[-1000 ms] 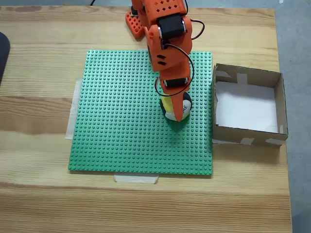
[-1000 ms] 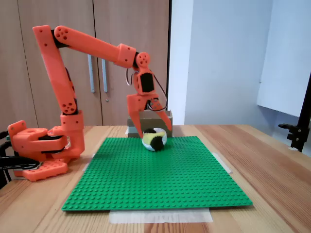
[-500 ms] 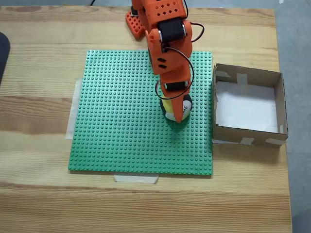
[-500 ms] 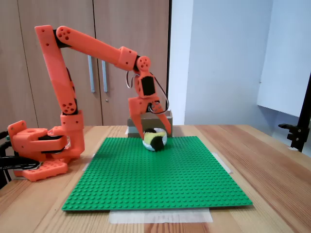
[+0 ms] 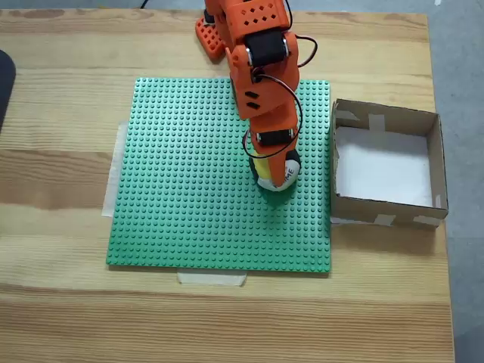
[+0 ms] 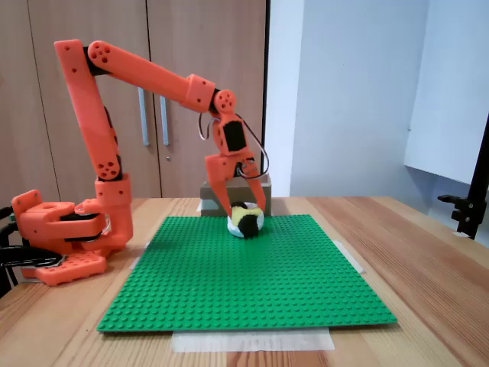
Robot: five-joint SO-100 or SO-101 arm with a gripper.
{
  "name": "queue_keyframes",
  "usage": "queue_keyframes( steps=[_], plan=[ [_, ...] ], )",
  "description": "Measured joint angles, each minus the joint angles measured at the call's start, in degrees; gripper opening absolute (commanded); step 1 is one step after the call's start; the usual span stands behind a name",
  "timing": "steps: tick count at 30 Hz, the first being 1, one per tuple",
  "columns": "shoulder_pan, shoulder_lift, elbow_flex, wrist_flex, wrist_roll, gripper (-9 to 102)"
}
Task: Pick the ball and put it in the box.
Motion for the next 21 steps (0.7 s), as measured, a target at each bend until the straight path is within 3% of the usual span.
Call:
queue_keyframes(
  steps=[7, 21],
  plan=[
    [0.35, 0.18, 0.0, -1.58, -2.02, -1],
    [0.97, 2.29, -1.14, 0.09, -2.2, -1]
  ],
)
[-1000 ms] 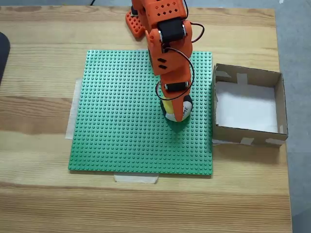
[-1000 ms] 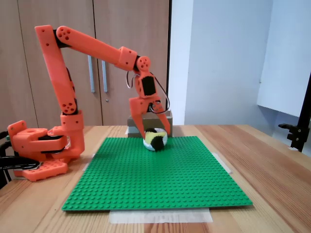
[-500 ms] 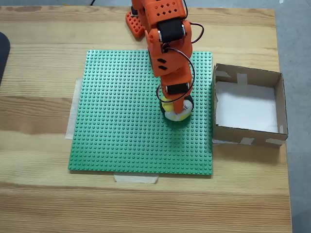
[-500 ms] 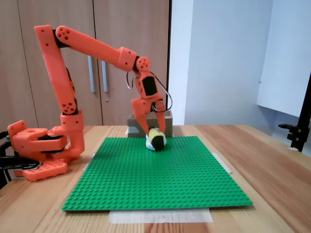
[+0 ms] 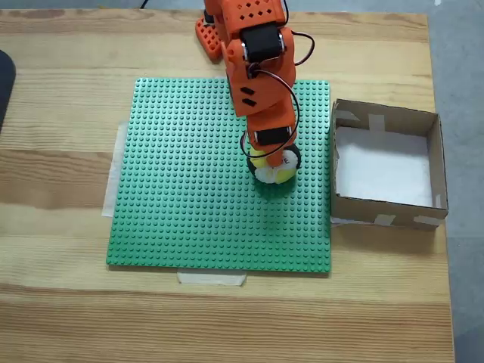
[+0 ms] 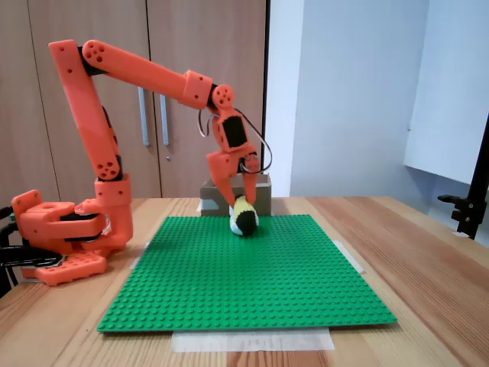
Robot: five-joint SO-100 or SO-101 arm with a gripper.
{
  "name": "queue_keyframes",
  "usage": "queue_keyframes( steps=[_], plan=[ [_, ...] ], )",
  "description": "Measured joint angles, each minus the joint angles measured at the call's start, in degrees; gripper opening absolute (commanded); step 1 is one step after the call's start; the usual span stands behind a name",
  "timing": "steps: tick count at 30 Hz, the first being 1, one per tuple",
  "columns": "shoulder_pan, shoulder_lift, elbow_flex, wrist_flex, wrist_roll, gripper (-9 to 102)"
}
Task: Pick the ball and put it in the box.
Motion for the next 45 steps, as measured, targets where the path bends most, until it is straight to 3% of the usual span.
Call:
queue_keyframes(
  steps=[14, 23, 45],
  plan=[
    [-1.41, 0.0, -17.75, 8.7, 1.49, -1],
    [-9.14, 0.0, -29.27, 12.74, 0.0, -1],
    [-27.16, 0.0, -30.15, 12.04, -0.79, -1]
  ],
)
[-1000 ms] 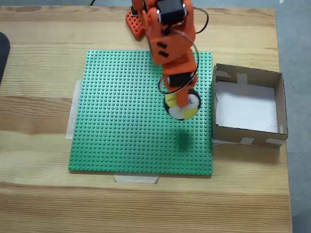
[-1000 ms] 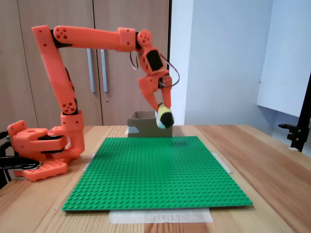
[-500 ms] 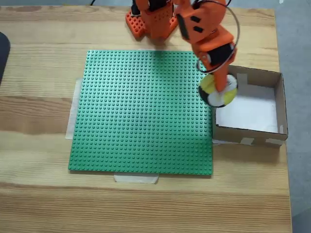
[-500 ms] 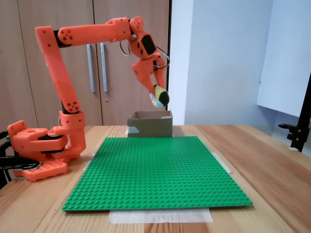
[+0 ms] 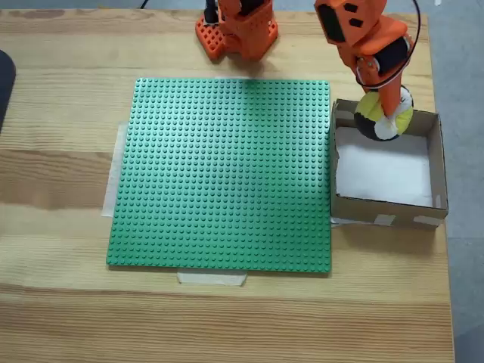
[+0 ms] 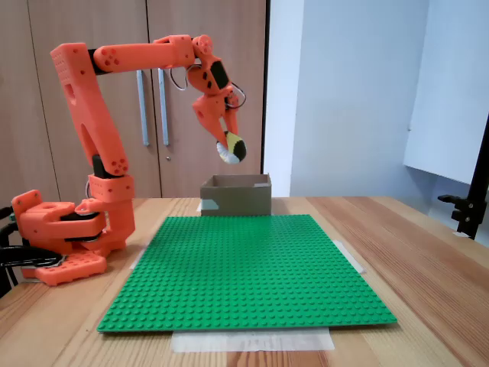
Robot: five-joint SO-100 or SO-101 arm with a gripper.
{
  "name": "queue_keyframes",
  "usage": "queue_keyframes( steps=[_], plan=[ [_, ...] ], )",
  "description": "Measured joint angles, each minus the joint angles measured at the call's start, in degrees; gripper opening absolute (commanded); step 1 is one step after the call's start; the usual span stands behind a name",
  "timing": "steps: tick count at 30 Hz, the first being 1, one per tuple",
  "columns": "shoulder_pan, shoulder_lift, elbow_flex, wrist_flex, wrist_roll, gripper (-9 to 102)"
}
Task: Pick the ball and put it in the box.
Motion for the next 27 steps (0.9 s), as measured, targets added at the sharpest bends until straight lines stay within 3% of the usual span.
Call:
queue_keyframes(
  steps=[19, 27],
  plan=[
    [-1.67, -10.28, 0.0, -3.52, 6.33, -1],
    [-1.67, -17.58, -6.77, -4.57, 6.5, -1]
  ],
)
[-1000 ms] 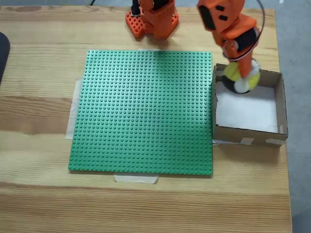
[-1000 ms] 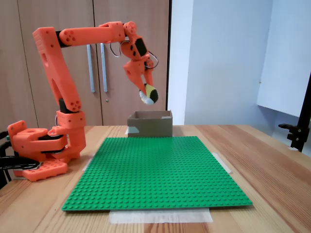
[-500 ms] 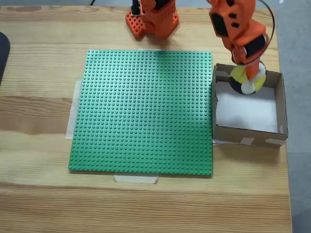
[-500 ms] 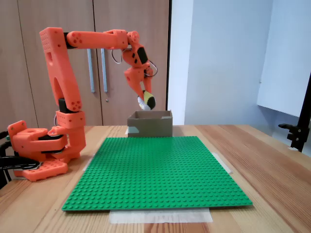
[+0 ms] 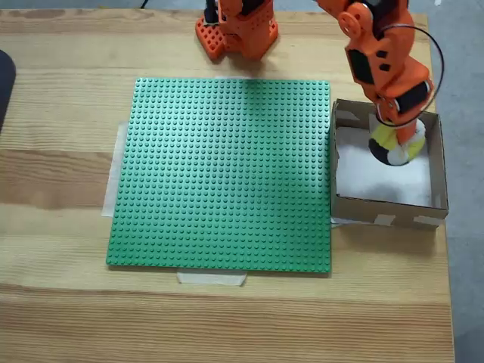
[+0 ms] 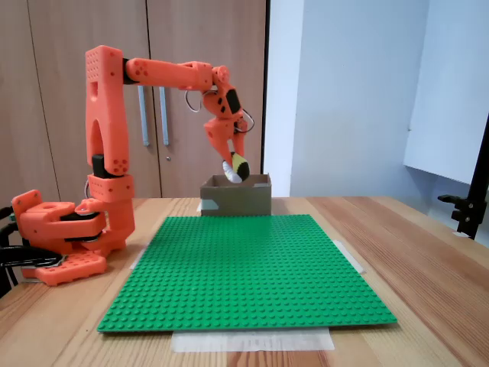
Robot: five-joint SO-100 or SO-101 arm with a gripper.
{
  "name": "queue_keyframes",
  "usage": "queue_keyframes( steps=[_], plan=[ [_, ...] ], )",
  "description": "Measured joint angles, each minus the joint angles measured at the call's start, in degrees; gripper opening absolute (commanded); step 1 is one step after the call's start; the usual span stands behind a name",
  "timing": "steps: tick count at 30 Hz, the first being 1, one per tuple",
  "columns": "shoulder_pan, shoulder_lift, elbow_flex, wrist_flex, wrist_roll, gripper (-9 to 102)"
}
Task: Pick the ball and put it in the box.
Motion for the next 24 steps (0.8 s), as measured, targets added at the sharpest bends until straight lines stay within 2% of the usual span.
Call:
queue_keyframes(
  steps=[19, 24],
  plan=[
    [3.08, -4.57, 1.58, -2.64, 1.49, -1],
    [2.2, -5.89, 1.85, -2.64, 1.49, 3]
  ],
)
